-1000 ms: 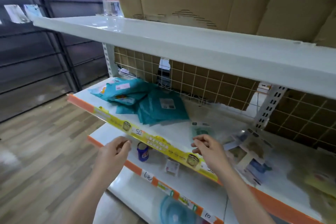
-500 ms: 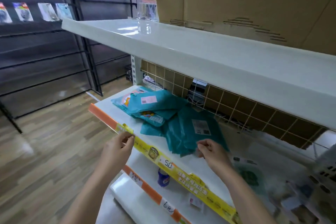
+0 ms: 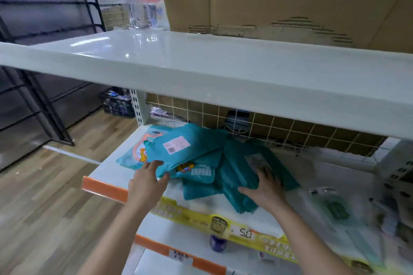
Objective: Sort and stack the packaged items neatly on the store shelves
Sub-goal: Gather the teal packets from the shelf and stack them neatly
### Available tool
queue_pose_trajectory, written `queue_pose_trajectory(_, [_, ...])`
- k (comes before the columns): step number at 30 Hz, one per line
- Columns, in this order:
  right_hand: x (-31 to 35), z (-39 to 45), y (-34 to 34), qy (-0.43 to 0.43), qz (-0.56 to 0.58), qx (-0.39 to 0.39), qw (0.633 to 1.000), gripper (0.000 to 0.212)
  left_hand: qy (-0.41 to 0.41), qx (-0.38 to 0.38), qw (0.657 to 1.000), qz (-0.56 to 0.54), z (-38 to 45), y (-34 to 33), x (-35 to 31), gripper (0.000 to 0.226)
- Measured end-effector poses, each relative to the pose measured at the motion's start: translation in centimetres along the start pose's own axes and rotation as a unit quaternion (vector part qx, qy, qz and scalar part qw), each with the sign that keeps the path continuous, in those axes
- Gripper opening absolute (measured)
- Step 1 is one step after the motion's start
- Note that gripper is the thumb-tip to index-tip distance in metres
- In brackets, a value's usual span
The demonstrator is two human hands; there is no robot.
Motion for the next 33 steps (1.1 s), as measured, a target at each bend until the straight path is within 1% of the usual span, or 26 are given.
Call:
queue_pose_trajectory(4, [0.0,-1.2,0.7,-0.011,0.014,0.015,1.0,0.087,-0.061,0.025,0.997,0.033,3.4,-1.1,-0.4,0.049])
queue_pose_trajectory(8, [-0.4,-3.1,-0.2,-0.057,-0.046,-0.01,0.997,0.079,-0.106,0.104,0.982,0.119,6.0,-3.8,-1.1,0.067])
queue_pose_trajectory(10, [-0.9,-3.8,-0.3,-0.085,-0.043,-0.023,0.995,0.075,-0.124,0.128,0.974,0.141,7.0,-5.0,-1.4,0.07])
queue_pose_trajectory(12, [-1.2,-4.3,0.2,-0.092,-0.028,-0.035,0.995,0.07,-0.148,0.132,0.97,0.143,7.9,-6.0,-1.9,0.07])
queue_pose_trajectory(15, [-1.3,-4.7,0.8,-0.065,-0.04,-0.04,0.996,0.062,-0.183,0.127,0.963,0.15,8.8,-7.2,-2.5,0.064])
queue_pose_trajectory(17, [-1.2,-4.8,1.5,-0.059,-0.045,-0.047,0.996,0.059,-0.2,0.115,0.957,0.176,9.1,-7.4,-2.9,0.059])
queue_pose_trajectory(20, [-1.1,-5.0,4.0,-0.072,-0.023,-0.094,0.993,0.05,-0.223,0.12,0.938,0.237,9.0,-7.7,-3.3,0.055])
queue_pose_trajectory(22, [-1.4,-5.4,6.0,-0.086,0.019,-0.133,0.987,0.038,-0.231,0.116,0.935,0.243,9.0,-7.2,-3.3,0.054])
queue_pose_trajectory(24, [-2.1,-5.8,7.5,-0.105,0.053,-0.173,0.978,0.031,-0.245,0.091,0.941,0.217,9.0,-5.9,-3.6,0.052])
queue_pose_trajectory(25, [-2.6,-5.9,8.1,-0.12,0.071,-0.193,0.971,0.03,-0.248,0.064,0.948,0.189,9.0,-4.8,-3.9,0.049])
queue_pose_trajectory(27, [-3.4,-6.5,8.9,-0.143,0.113,-0.235,0.955,0.03,-0.235,-0.003,0.965,0.116,8.8,-2.2,-4.8,0.035])
queue_pose_trajectory(29, [-4.0,-7.4,9.4,-0.152,0.178,-0.278,0.932,0.028,-0.225,-0.07,0.971,0.043,8.2,0.6,-5.8,0.026])
queue_pose_trajectory(31, [-4.5,-8.7,9.6,-0.143,0.264,-0.318,0.899,0.026,-0.204,-0.102,0.971,-0.065,7.0,2.9,-6.8,0.029])
queue_pose_trajectory(33, [-5.1,-9.7,9.4,-0.133,0.335,-0.343,0.867,0.025,-0.155,-0.113,0.963,-0.189,5.6,4.2,-7.5,0.034])
Point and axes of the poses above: each hand's wrist, its own z-axis towards the middle knuckle, its own y-axis out of the back of the hand, x = y × z, the point moved 7 cm from there along z, towards the middle knuckle, and after that the axes turned 12 degrees about -y, right-handed, at the moved point
